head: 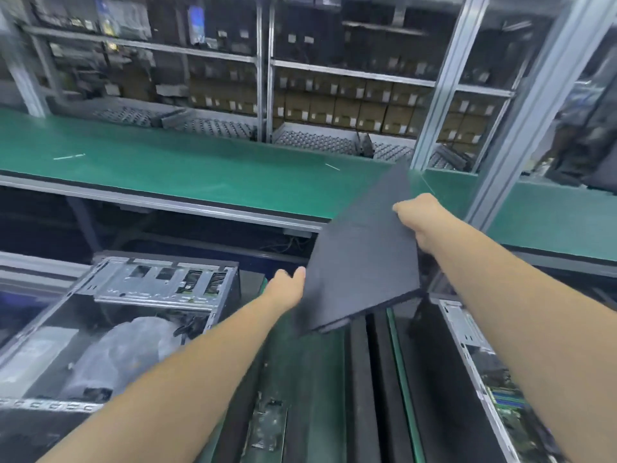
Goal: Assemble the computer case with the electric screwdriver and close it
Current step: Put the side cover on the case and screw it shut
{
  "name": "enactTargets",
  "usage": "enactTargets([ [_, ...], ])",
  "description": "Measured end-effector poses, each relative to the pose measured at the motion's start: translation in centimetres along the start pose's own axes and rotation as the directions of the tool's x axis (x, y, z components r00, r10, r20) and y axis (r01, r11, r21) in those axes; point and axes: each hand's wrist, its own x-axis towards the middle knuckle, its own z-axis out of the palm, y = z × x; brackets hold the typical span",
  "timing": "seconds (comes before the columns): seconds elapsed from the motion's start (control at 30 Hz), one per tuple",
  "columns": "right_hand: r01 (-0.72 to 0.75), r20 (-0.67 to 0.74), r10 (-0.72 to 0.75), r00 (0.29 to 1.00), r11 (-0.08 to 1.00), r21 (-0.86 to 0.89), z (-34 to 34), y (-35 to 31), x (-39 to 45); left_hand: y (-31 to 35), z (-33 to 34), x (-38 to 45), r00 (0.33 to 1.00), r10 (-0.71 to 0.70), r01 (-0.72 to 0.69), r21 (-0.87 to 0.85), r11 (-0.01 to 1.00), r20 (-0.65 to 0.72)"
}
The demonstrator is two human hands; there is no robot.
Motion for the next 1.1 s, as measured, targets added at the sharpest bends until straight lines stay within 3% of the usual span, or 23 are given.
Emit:
enactTargets([
  [0.17, -0.140, 0.133, 0.101, 0.986, 0.933, 0.331, 8.0, 0.7, -5.9, -8.5, -14.0, 0.3, 0.977, -0.097, 0.102, 0.017, 0.995, -0.188],
  [0.37, -0.272, 0.251, 0.188, 0.950, 0.893, 0.359, 22.1, 3.7, -15.0, -21.6, -26.6, -1.2, 0.946, -0.095, 0.155, 0.173, 0.973, -0.310],
  [0.5, -0.234, 0.232, 0.187, 0.954, 0.953, 0.193, 29.1, 5.5, -19.6, -28.4, -30.0, -3.5, 0.933, -0.107, 0.192, 0.226, 0.955, -0.343],
  [0.63, -0.146, 0.126, 0.160, 0.979, 0.983, -0.113, 33.1, 6.1, -23.4, -32.3, -31.5, -5.6, 0.918, -0.129, 0.213, 0.191, 0.958, -0.376],
  [0.83, -0.046, 0.086, 0.068, 0.994, 0.970, -0.237, 36.2, 5.4, -25.4, -34.6, -33.0, -6.9, 0.892, -0.108, 0.181, 0.129, 0.975, -0.439],
  [0.9, 0.004, 0.088, 0.024, 0.996, 0.952, -0.305, 37.0, 5.2, -25.8, -35.2, -33.3, -7.1, 0.885, -0.082, 0.200, 0.215, 0.956, -0.458],
  [1.0, 0.158, 0.166, -0.072, 0.983, 0.788, -0.595, 37.7, 6.0, -27.0, -36.6, -32.8, -7.5, 0.942, 0.043, 0.141, 0.510, 0.848, -0.333],
  [1.1, 0.306, 0.363, -0.056, 0.930, 0.663, -0.684, 38.4, 7.9, -28.3, -38.3, -31.0, -7.8, 0.991, 0.099, -0.021, 0.626, 0.779, -0.090],
])
